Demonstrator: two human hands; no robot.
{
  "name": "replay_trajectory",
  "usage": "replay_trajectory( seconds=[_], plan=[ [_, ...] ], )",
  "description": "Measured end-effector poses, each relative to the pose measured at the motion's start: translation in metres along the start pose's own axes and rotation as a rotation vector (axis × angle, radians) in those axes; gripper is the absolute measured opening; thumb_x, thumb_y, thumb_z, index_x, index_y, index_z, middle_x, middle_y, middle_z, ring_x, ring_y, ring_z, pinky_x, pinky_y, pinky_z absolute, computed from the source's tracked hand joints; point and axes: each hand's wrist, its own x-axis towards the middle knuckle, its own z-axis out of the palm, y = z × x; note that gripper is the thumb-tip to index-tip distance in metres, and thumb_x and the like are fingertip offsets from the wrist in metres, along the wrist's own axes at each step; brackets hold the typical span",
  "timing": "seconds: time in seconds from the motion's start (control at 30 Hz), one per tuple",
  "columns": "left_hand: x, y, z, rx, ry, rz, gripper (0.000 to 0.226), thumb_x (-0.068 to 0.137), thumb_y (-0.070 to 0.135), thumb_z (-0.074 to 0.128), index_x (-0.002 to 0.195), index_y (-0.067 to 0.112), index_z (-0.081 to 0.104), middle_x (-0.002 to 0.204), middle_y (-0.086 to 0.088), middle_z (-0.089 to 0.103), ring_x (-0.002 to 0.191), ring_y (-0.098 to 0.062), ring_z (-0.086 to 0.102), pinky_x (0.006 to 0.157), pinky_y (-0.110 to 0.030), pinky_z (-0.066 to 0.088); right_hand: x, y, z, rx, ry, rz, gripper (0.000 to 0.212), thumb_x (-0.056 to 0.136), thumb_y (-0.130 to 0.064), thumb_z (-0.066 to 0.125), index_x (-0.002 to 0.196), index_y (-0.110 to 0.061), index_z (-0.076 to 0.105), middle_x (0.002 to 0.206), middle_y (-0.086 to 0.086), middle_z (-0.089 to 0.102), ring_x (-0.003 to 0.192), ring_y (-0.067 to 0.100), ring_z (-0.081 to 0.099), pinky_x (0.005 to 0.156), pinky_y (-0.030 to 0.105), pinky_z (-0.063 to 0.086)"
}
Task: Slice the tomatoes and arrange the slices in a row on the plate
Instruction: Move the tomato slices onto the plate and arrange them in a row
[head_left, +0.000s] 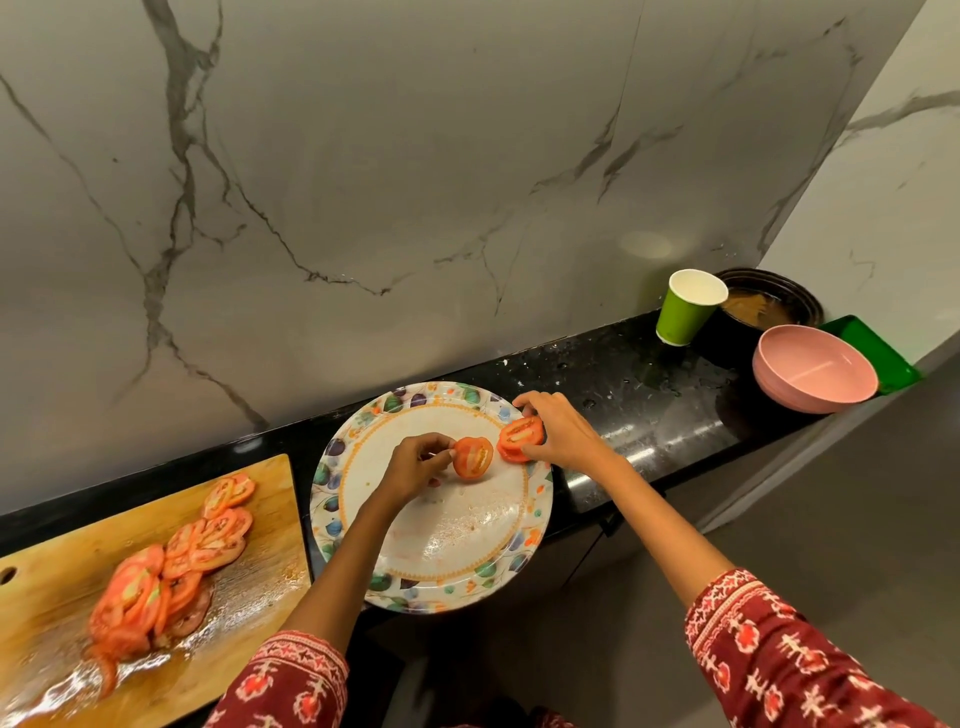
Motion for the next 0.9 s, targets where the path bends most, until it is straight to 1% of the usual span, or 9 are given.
replay_trajectory(
  seconds=[0.1,0.2,0.33,0.47,0.57,0.63,0.73,0.8,0.9],
  plan=[
    [0.001,-0.001,0.001,0.016,-0.009,-0.001,0.022,0.091,0.011,0.054,0.110,0.004,0.062,0.101,-0.008,0.060,0.079,-0.013,0.055,0.054,-0.011,0.050,0.005,-0.006,0.001,-0.002,-0.054,-0.032,0.058,0.077,-0.024,0.072,0.127,-0.018,0.044,0.118,0.002,0.053,0.110,0.017,0.042,0.089,0.032,0.043],
    [0.004,0.002,0.003,0.031,-0.029,0.001,0.021,0.091,0.010,0.054,0.110,0.004,0.062,0.100,-0.008,0.059,0.080,-0.014,0.055,0.054,-0.010,0.049,0.008,-0.005,0.005,-0.091,-0.124,-0.011,0.063,0.078,-0.031,0.071,0.131,-0.019,0.041,0.124,0.001,0.052,0.115,0.019,0.042,0.097,0.038,0.036],
    [0.010,0.007,0.008,0.085,-0.055,0.020,0.022,0.091,0.010,0.054,0.111,0.003,0.061,0.103,-0.011,0.060,0.084,-0.017,0.055,0.057,-0.011,0.049,0.007,0.001,0.000,-0.039,-0.121,0.014,0.074,0.072,-0.027,0.077,0.134,-0.021,0.038,0.129,0.000,0.050,0.121,0.019,0.039,0.101,0.042,0.034],
    [0.020,0.013,0.013,0.149,-0.059,0.033,0.022,0.091,0.012,0.054,0.111,0.004,0.062,0.109,-0.014,0.062,0.089,-0.019,0.056,0.067,-0.017,0.049,0.003,0.008,-0.004,0.010,-0.121,0.078,0.080,0.071,-0.023,0.079,0.137,-0.020,0.035,0.131,0.001,0.047,0.124,0.019,0.038,0.101,0.040,0.038],
    [0.032,0.022,0.016,0.227,-0.089,0.038,0.023,0.091,0.015,0.054,0.111,0.005,0.062,0.112,-0.013,0.062,0.099,-0.025,0.058,0.082,-0.029,0.051,0.001,0.014,-0.007,0.034,-0.128,0.092,0.079,0.070,-0.024,0.080,0.136,-0.021,0.036,0.129,0.001,0.049,0.121,0.018,0.039,0.097,0.037,0.041],
    [0.038,0.029,0.019,0.294,-0.098,0.040,0.024,0.091,0.017,0.054,0.111,0.007,0.062,0.114,-0.013,0.062,0.102,-0.024,0.058,0.088,-0.033,0.051,0.000,0.015,-0.007,0.030,-0.145,0.075,0.077,0.071,-0.022,0.079,0.135,-0.021,0.037,0.127,0.000,0.051,0.117,0.017,0.040,0.095,0.037,0.042],
    [0.041,0.037,0.030,0.334,-0.059,0.048,0.025,0.092,0.017,0.053,0.114,0.009,0.062,0.116,-0.011,0.062,0.103,-0.023,0.059,0.088,-0.030,0.050,0.000,0.014,-0.002,0.023,-0.154,0.052,0.073,0.073,-0.018,0.076,0.135,-0.020,0.037,0.126,-0.001,0.052,0.116,0.017,0.040,0.093,0.036,0.043],
    [0.039,0.042,0.038,0.309,0.008,0.060,0.026,0.092,0.016,0.054,0.117,0.008,0.060,0.118,-0.012,0.062,0.104,-0.023,0.059,0.086,-0.026,0.048,0.002,0.013,0.001,0.018,-0.151,0.047,0.071,0.073,-0.016,0.075,0.134,-0.020,0.037,0.126,0.000,0.052,0.116,0.017,0.040,0.091,0.034,0.043],
    [0.029,0.041,0.043,0.236,0.090,0.045,0.039,0.089,0.026,0.058,0.125,0.010,0.053,0.121,-0.012,0.061,0.104,-0.023,0.060,0.085,-0.027,0.049,0.004,0.013,0.003,0.028,-0.145,0.050,0.070,0.073,-0.017,0.074,0.133,-0.020,0.038,0.126,0.000,0.053,0.117,0.019,0.041,0.093,0.038,0.045]
  ],
)
